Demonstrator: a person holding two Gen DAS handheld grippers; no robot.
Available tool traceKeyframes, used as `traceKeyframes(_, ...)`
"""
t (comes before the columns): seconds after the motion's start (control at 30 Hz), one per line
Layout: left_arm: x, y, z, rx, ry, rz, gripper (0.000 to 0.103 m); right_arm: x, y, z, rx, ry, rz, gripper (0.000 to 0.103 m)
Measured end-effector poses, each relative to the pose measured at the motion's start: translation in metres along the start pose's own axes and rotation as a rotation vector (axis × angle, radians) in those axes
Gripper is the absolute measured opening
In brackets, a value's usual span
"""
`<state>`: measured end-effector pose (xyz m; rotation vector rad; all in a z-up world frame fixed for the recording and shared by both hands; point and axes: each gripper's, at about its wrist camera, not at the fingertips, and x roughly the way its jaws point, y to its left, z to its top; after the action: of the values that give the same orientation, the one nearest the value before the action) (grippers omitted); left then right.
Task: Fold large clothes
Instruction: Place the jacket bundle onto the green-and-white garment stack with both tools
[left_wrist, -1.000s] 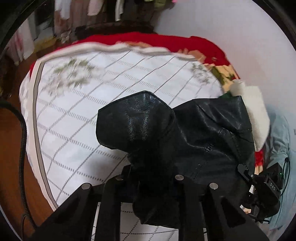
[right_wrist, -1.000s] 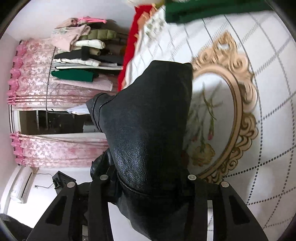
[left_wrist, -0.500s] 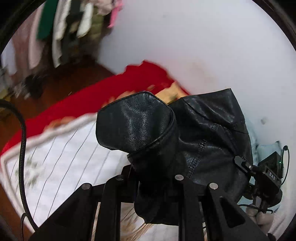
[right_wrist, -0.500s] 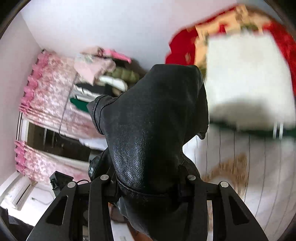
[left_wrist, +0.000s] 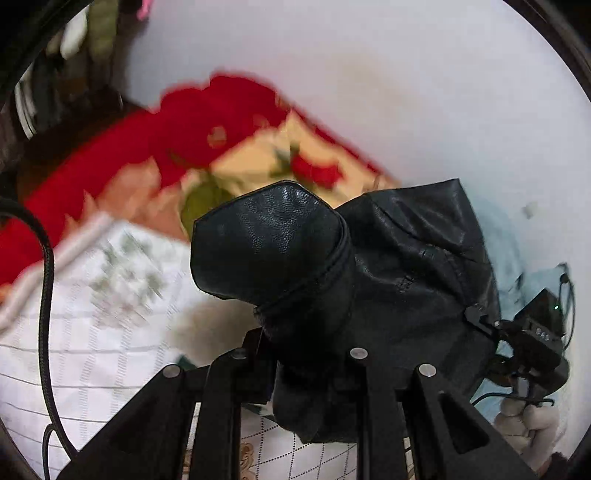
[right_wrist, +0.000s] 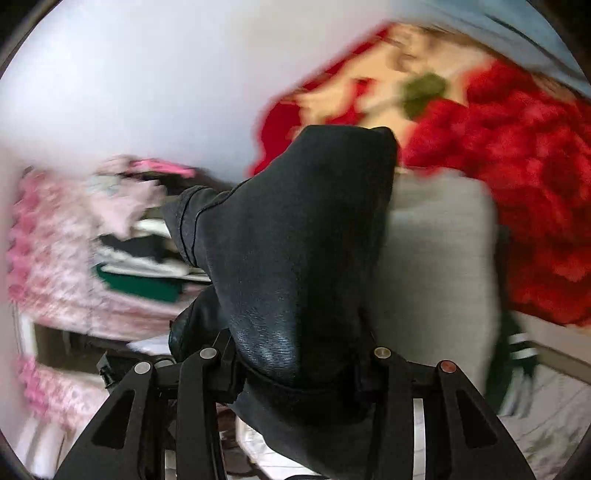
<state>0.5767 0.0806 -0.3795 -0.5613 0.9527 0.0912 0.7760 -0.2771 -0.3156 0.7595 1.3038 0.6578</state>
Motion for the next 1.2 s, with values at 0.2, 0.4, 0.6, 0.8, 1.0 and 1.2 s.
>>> traceKeyframes(0.2,0.061,0.007,-0.006,0.06,0.096,0.03,0.048,0.005,-0.049,0.025,0.038,-0.008,-0.077,0.052)
traceKeyframes(0.4,0.048,0.003,-0.01,0.113,0.134,0.09,0.064,0.018,-0.026,0.005,-0.067,-0.003,-0.299,0.073)
traceKeyframes(0.6,0.011,-0.012,-0.017,0.236,0.056,0.238,0.095,-0.001,0.032,-0.055,-0.246,-0.153,-0.634,0.096)
traceKeyframes(0.8,-0.042,-0.031,-0.021,0.323,-0.049,0.315,0.1,-0.03,0.081,-0.13,-0.336,-0.264,-0.872,0.103)
traceKeyframes(1.0,-0.106,-0.052,-0.032,0.401,-0.064,0.31,0.101,-0.058,0.141,-0.211,-0.316,-0.338,-0.961,0.103)
traceKeyframes(1.2,-0.185,-0.069,-0.057,0.477,-0.069,0.262,0.101,-0.106,0.208,-0.288,-0.286,-0.427,-1.034,0.103)
